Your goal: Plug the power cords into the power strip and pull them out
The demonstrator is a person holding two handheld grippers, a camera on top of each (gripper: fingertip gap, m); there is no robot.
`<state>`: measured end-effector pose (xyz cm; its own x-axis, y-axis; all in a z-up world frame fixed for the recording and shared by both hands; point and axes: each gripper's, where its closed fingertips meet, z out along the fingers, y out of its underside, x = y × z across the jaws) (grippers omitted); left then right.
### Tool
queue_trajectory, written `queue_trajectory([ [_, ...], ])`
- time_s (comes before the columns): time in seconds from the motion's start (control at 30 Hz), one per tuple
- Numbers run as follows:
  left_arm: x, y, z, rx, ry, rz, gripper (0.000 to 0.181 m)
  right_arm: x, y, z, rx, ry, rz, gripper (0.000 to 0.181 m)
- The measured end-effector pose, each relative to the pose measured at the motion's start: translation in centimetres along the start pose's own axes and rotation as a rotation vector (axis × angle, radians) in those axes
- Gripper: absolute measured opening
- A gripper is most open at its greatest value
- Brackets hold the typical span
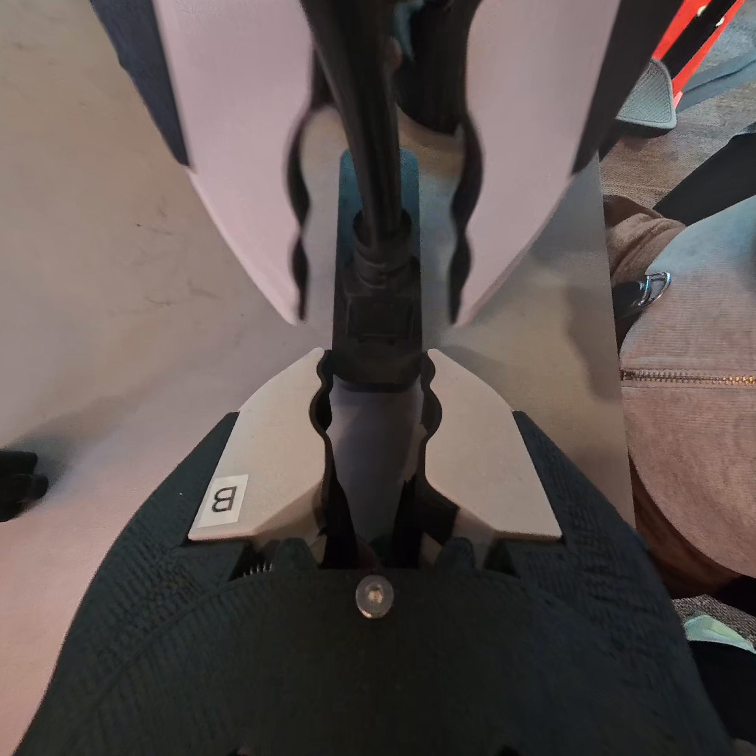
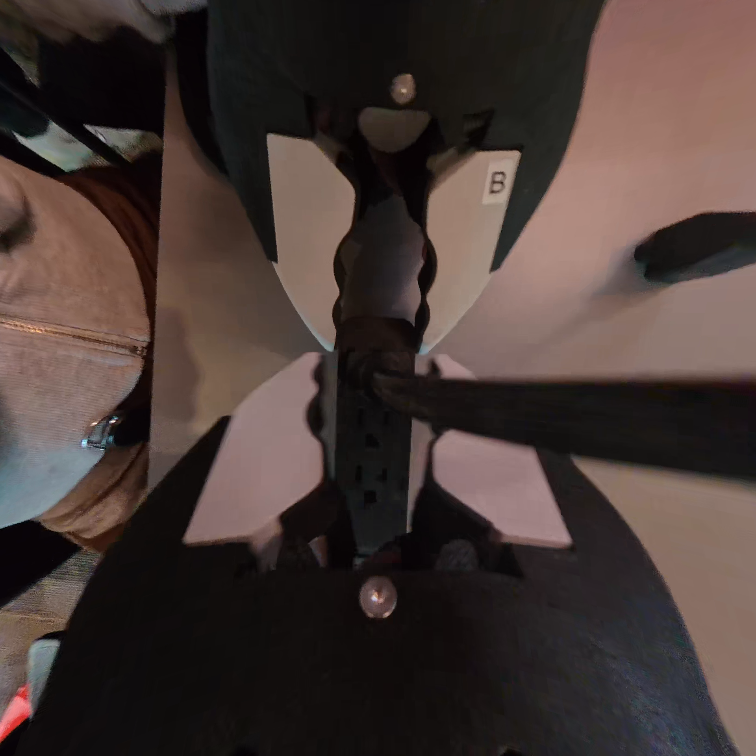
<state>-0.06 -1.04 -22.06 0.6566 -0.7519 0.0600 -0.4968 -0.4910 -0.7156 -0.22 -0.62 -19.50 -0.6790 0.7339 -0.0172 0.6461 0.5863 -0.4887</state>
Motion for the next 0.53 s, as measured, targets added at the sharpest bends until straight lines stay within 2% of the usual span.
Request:
queue_trajectory([
  [0.07, 0.0, 0.0, 0.0, 0.0, 0.001, -0.002, 0.041, 0.2, -0.4, -1.4, 0.044, 0.008, 0.01, 0.071],
  [0.13, 0.0, 0.0, 0.0, 0.0, 0.0, -0.001, 0.041, 0.2, -1.0, -2.6, 0.078, 0.018, 0.02, 0.076],
  [0.17, 0.0, 0.0, 0.0, 0.0, 0.002, -0.004, 0.041, 0.1, -1.3, -3.0, 0.083, 0.016, 0.022, 0.071],
  [0.27, 0.0, 0.0, 0.0, 0.0, 0.002, -0.005, 0.041, -0.4, -1.9, -3.2, 0.062, 0.006, -0.009, 0.034],
  [0.37, 0.0, 0.0, 0.0, 0.001, -0.002, -0.002, 0.041, -0.1, -2.1, -2.8, 0.027, 0.014, -0.027, 0.017],
  [0.53, 0.0, 0.0, 0.1, 0.001, 0.001, -0.002, 0.041, -0.3, -1.7, -2.7, -0.091, 0.004, -0.028, 0.017],
])
